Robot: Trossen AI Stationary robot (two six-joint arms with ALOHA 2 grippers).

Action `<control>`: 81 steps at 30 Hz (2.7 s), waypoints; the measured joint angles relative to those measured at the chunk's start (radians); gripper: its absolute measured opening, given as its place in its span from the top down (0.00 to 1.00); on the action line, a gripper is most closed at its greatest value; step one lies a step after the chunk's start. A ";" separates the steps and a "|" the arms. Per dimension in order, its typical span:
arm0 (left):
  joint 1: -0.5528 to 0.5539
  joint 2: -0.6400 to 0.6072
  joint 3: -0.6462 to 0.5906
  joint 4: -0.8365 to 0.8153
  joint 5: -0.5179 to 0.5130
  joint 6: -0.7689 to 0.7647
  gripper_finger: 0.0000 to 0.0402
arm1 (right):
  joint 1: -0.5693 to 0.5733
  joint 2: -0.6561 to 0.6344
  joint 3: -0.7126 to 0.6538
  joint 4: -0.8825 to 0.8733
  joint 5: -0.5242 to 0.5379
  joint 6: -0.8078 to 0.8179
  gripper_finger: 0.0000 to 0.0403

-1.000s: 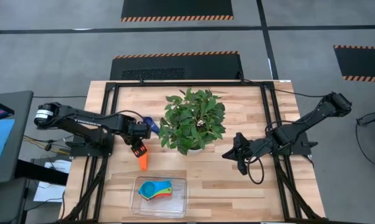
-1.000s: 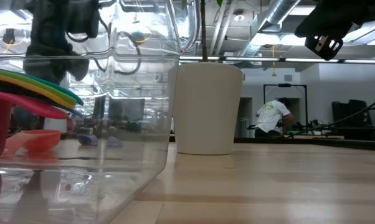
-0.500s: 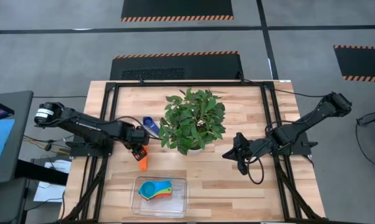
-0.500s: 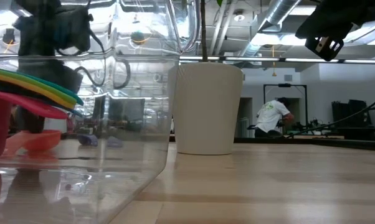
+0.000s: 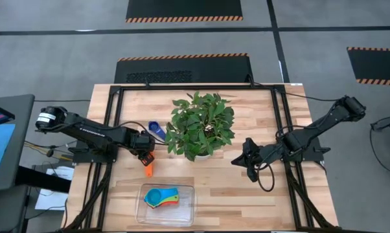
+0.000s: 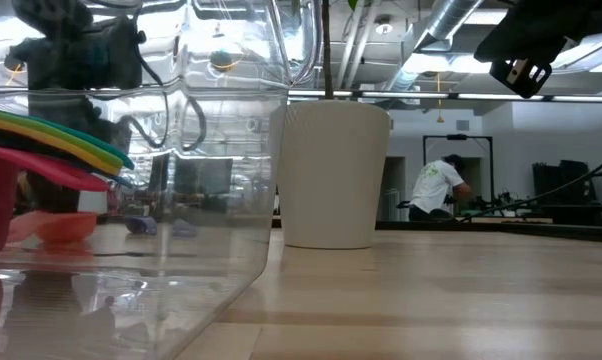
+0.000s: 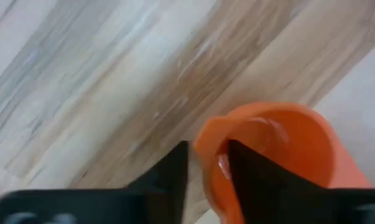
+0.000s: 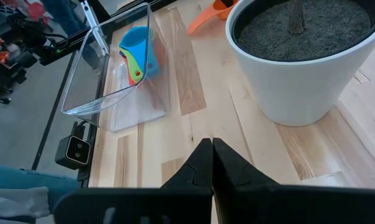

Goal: Nest measuring cups in basket
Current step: Stack the orange measuring cup on the light blue measuring cup

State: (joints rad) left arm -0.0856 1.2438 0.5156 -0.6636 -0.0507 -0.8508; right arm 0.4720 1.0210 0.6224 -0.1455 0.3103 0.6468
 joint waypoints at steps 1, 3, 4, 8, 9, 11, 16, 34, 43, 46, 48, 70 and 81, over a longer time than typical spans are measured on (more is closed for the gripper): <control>0.000 0.000 0.000 0.000 -0.001 -0.007 0.85 | 0.000 0.000 0.000 0.000 0.000 0.000 0.97; 0.000 0.000 0.000 0.003 -0.001 -0.029 0.95 | 0.000 0.000 0.000 0.000 0.000 0.000 0.97; 0.000 -0.001 0.001 0.005 -0.001 -0.045 0.97 | 0.000 0.000 0.000 0.000 0.000 0.000 0.97; -0.001 0.000 0.012 -0.007 0.053 -0.148 0.99 | 0.000 0.000 0.000 0.000 0.000 0.000 0.97; -0.002 0.000 0.025 -0.010 0.068 -0.171 0.99 | 0.000 0.000 0.000 0.000 0.000 0.000 0.97; -0.005 0.000 0.069 -0.007 0.084 -0.206 0.99 | 0.000 0.000 0.000 -0.001 0.000 0.000 0.97; -0.005 0.000 0.254 -0.151 0.089 -0.239 1.00 | 0.000 0.000 0.000 -0.004 -0.041 0.002 0.97; -0.478 0.095 0.758 -0.467 -0.014 -1.082 1.00 | 0.065 0.000 0.000 -0.087 -0.092 0.037 0.97; -0.643 0.374 0.766 -0.226 -0.024 -1.395 1.00 | 0.072 0.000 0.000 -0.088 -0.161 0.090 0.97; -0.651 0.442 0.813 -0.227 -0.024 -1.458 1.00 | 0.071 0.000 0.000 -0.087 -0.182 0.090 0.97; -0.651 0.471 0.845 -0.229 -0.024 -1.481 1.00 | 0.071 0.000 0.000 -0.088 -0.182 0.088 0.97; -0.611 0.543 1.054 -0.659 0.115 -1.497 1.00 | 0.069 0.000 -0.001 -0.176 -0.323 0.023 0.97; -0.597 0.643 1.048 -0.652 0.125 -1.485 1.00 | 0.069 0.000 -0.001 -0.192 -0.323 0.008 0.97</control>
State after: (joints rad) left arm -0.6826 1.8865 1.5635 -1.3152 0.0741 -2.3356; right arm 0.5407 1.0206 0.6216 -0.3370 -0.0124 0.6546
